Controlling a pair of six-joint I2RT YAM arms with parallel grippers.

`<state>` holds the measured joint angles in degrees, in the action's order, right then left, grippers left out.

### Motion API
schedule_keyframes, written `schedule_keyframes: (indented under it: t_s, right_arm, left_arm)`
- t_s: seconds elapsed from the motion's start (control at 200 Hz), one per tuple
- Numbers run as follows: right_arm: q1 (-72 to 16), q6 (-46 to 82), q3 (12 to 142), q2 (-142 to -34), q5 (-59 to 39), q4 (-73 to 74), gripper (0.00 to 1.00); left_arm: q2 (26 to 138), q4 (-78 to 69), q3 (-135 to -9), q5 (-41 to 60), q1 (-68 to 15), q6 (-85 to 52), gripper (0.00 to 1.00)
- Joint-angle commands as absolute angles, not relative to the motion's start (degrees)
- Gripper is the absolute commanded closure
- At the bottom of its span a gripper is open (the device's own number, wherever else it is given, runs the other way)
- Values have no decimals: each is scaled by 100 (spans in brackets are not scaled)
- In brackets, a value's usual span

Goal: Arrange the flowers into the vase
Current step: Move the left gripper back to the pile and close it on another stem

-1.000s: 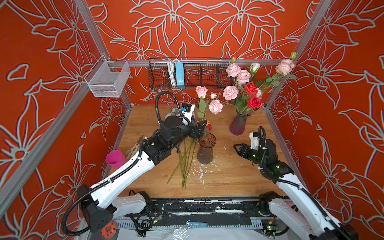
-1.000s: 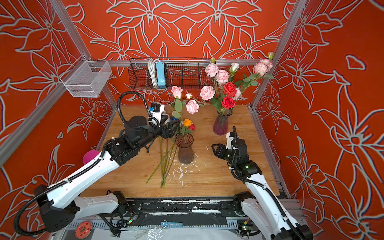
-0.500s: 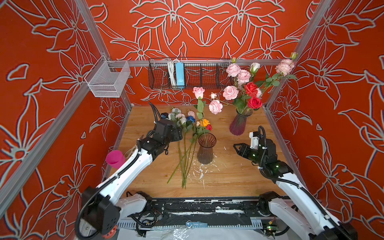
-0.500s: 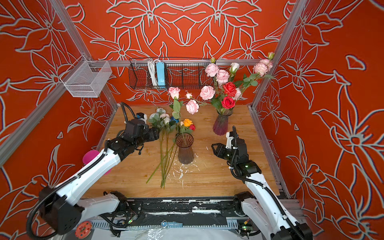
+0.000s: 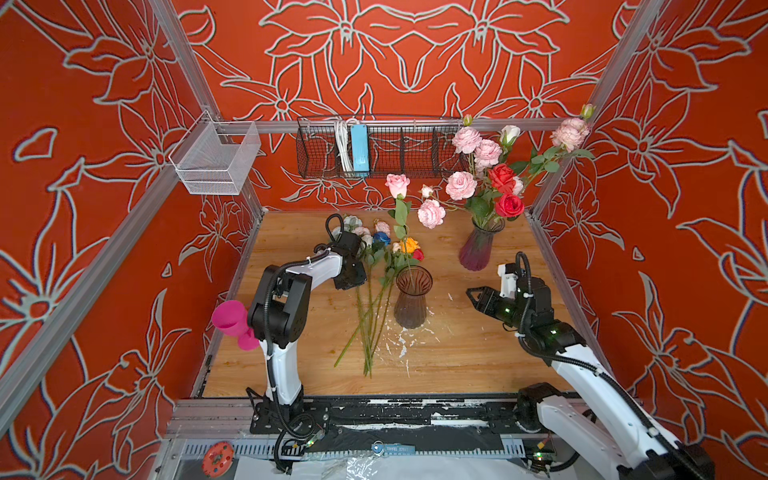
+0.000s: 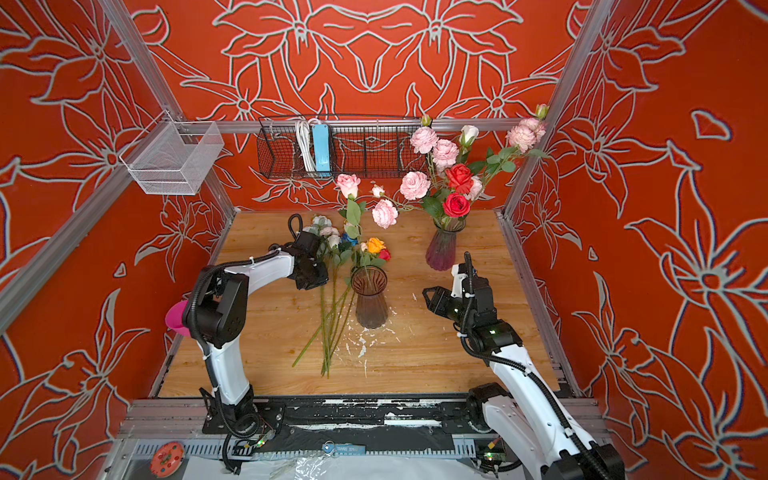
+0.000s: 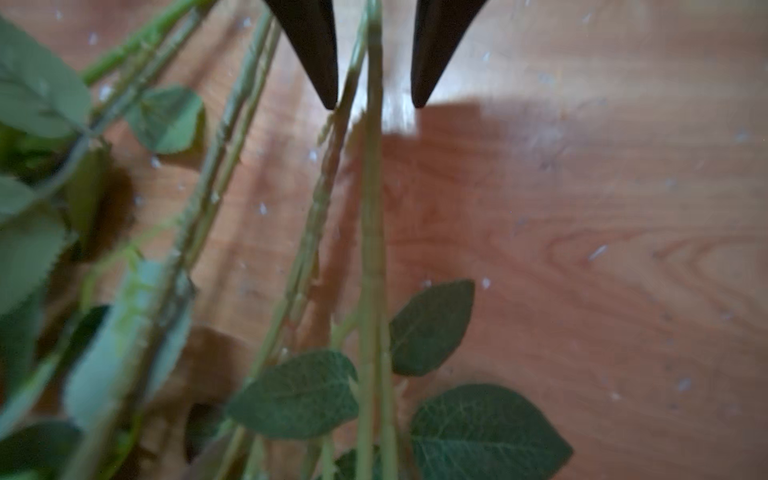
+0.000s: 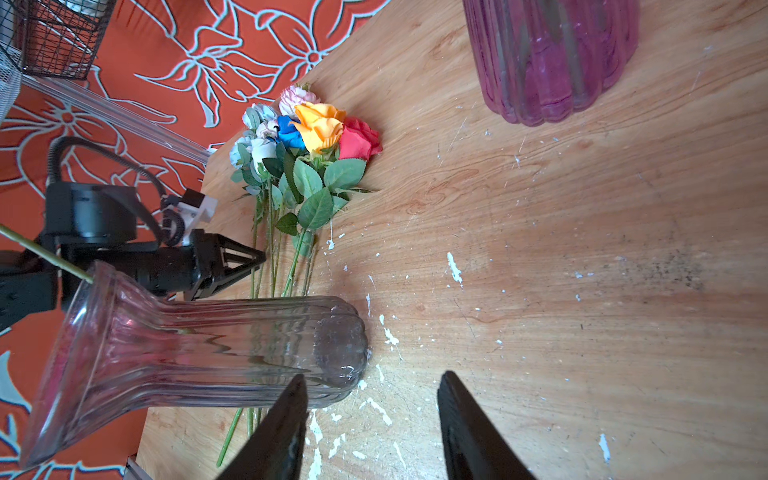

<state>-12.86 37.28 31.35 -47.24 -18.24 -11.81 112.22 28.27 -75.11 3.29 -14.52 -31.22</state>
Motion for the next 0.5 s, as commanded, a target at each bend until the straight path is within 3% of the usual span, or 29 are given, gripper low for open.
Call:
schedule_keyframes:
  t_s: [0.0,0.285,0.405,0.495]
  right_arm:
    - [-1316,3608,3324,-4719,-1711,-1338,48]
    - [-1318,3654,3252,-4727,-1683,-1237,48]
    - [-1314,3645,3283,-4854,-1768,-1162,48]
    - [-1318,3652,3288,-4848,-1806,-1143,48]
  left_arm:
    - [11222,2954,-7677,493,-1362,-3234,100]
    - [9842,2925,-7137,625,-1362,-3237,100]
    - [9731,3037,-7217,561,-1354,-3116,92]
    - [9875,3098,-7357,537,-1319,-3029,92]
